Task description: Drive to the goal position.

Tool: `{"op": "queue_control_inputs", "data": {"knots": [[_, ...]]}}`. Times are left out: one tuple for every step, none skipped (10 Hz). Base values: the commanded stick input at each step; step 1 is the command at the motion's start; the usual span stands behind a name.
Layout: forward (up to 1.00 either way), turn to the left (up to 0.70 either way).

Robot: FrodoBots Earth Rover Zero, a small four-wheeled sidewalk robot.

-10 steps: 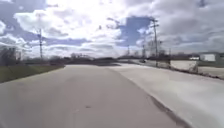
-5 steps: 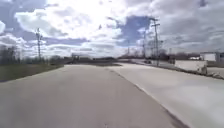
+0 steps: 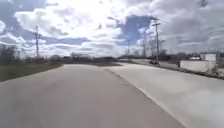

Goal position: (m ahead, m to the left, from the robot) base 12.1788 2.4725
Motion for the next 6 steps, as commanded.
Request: {"op": "queue_control_inputs", "data": {"knots": [[1.00,0.27],[1.00,0.27],[1.00,0.27],[1.00,0.27],[1.00,0.27],[1.00,0.16]]}}
